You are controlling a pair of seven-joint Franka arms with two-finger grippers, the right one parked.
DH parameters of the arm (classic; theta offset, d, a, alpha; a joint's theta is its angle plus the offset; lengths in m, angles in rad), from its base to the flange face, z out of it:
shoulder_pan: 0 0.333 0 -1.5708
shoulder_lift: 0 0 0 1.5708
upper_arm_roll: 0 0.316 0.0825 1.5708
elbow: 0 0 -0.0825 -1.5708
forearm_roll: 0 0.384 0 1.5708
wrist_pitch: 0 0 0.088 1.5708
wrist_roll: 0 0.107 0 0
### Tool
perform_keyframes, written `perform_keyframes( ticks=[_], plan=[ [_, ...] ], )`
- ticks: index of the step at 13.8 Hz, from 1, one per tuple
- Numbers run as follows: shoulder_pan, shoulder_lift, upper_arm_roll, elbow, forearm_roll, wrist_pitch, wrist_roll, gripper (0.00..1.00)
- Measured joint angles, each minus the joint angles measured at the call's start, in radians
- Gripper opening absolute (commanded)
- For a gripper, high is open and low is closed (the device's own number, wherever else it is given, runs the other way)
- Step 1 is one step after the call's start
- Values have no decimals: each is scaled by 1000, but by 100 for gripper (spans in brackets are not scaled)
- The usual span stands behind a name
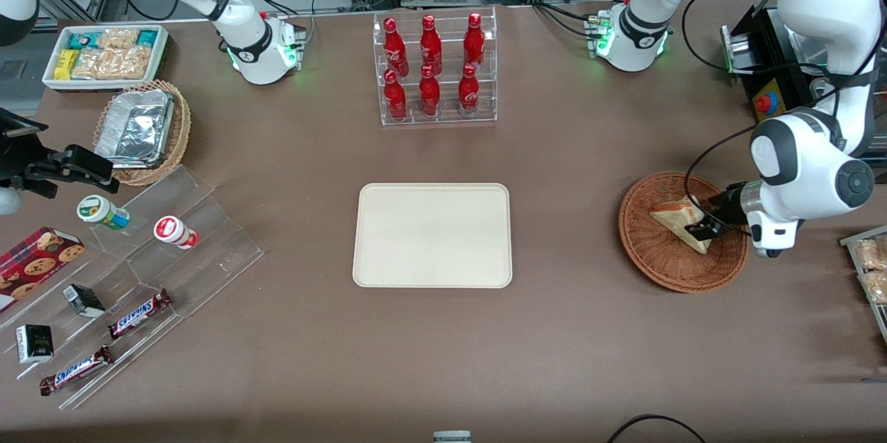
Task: Place sandwich from basket to tray
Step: 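Close the left gripper on the sandwich wedge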
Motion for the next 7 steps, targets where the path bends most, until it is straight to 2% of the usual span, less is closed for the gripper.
perform_keyframes(
  ticks=[1,3,4,7],
  plan=[
    [-8,2,-2,-19,0,29,0,84],
    [-20,6,-6,-43,-1,56,-4,46],
    [-21,5,-6,-45,-1,56,-4,33],
    [-24,-2,-6,-40,-1,42,-4,16]
  ],
)
